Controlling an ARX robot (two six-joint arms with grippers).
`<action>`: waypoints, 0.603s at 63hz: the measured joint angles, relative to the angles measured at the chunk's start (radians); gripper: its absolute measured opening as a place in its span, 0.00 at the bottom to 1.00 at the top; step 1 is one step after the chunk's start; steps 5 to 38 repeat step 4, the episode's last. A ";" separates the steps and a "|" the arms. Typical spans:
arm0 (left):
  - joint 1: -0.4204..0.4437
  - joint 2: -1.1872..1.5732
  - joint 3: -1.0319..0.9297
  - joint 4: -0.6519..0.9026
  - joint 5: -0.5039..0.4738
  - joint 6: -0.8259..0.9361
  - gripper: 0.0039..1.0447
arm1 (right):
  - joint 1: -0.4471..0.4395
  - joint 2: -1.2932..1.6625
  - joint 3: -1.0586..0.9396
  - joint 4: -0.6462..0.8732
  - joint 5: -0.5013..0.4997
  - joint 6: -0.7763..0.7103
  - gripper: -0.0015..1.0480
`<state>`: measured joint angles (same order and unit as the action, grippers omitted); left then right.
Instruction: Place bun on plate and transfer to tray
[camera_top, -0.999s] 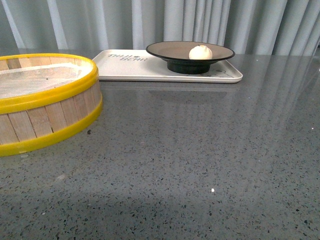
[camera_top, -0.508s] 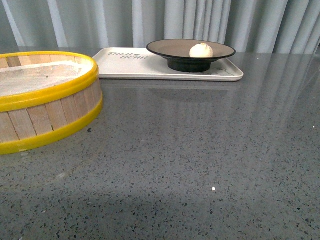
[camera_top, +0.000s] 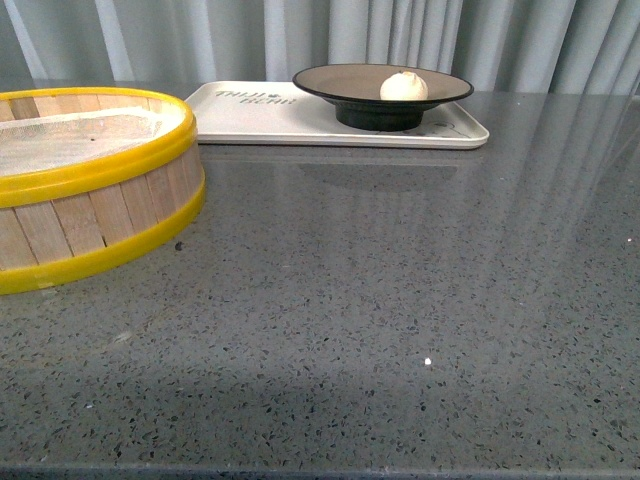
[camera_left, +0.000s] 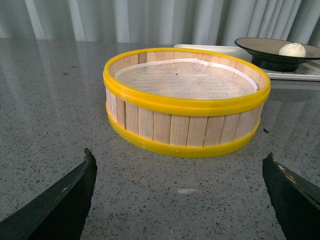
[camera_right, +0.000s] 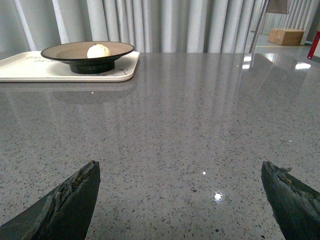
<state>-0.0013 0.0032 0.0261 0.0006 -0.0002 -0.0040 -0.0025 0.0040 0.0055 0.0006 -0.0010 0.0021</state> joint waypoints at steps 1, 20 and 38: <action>0.000 0.000 0.000 0.000 0.000 0.000 0.94 | 0.000 0.000 0.000 0.000 0.000 0.000 0.92; 0.000 0.000 0.000 0.000 0.000 0.000 0.94 | 0.000 0.000 0.000 0.000 0.000 0.000 0.92; 0.000 0.000 0.000 0.000 0.000 0.000 0.94 | 0.000 0.000 0.000 0.000 0.000 0.000 0.92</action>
